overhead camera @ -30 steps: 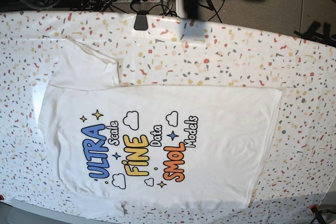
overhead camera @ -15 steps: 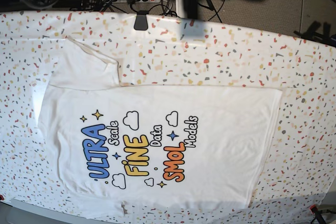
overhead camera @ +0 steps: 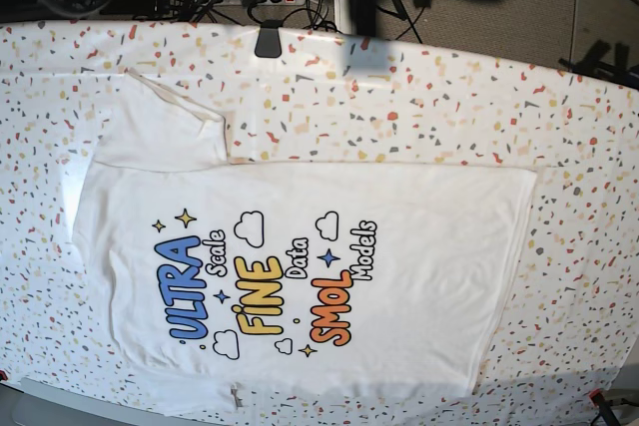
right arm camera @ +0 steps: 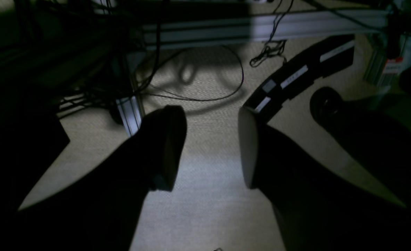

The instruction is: Fold the T-shirt properly

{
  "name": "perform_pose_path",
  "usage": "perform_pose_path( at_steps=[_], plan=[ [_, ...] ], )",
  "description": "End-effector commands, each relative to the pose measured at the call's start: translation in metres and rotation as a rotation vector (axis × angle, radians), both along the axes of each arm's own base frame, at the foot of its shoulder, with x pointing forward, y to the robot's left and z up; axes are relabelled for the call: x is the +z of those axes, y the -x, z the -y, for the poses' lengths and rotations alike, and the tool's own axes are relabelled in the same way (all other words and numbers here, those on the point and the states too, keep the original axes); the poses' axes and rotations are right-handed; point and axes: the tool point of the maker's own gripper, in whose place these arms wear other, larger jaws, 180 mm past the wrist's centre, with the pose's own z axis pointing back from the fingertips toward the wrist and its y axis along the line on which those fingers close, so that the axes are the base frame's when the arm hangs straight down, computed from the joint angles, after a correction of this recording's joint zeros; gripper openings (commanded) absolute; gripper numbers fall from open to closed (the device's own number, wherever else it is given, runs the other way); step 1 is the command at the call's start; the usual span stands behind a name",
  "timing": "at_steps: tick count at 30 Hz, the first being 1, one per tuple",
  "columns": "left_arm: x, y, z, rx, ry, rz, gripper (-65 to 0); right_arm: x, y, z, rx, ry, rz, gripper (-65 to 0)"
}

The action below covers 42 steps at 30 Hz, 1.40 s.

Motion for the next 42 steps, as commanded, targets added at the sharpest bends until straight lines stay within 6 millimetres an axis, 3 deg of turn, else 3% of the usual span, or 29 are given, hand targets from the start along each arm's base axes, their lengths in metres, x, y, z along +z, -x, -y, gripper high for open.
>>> perform_pose_path(
  at_steps=[1, 7, 12, 23, 31, 37, 42],
  plan=[
    [0.001, 0.001, 0.000, 0.004, 0.004, 0.003, -43.1, 0.001, 0.001, 0.004, -0.001, 0.009, 0.001, -36.4],
    [0.001, 0.006, -0.002, 0.004, 0.000, 0.002, -43.1, 0.001, 0.005, 0.012, 0.000, 0.007, -0.006, -36.4],
    [0.009, 0.007, -0.018, 0.030, -0.035, 0.052, -43.1, 0.002, 0.016, 0.016, 0.008, -0.043, -0.004, -36.4],
    [0.054, 0.020, -0.050, -0.010, -0.094, 0.176, -43.1, 0.027, 0.037, 0.036, -0.004, -0.034, 0.121, -36.5],
    [0.099, 0.017, -0.074, -0.072, -0.186, 0.211, -43.1, 0.078, 0.044, 0.034, -0.002, -0.074, 0.214, -36.5],
    [0.143, 0.006, -0.091, -0.148, -0.270, 0.249, -43.1, 0.137, 0.040, 0.032, 0.081, -0.062, 0.293, -36.5],
    [0.186, -0.014, -0.113, -0.263, -0.359, 0.341, -43.1, 0.190, 0.024, 0.040, 0.213, -0.038, 0.359, -36.5]
  ],
)
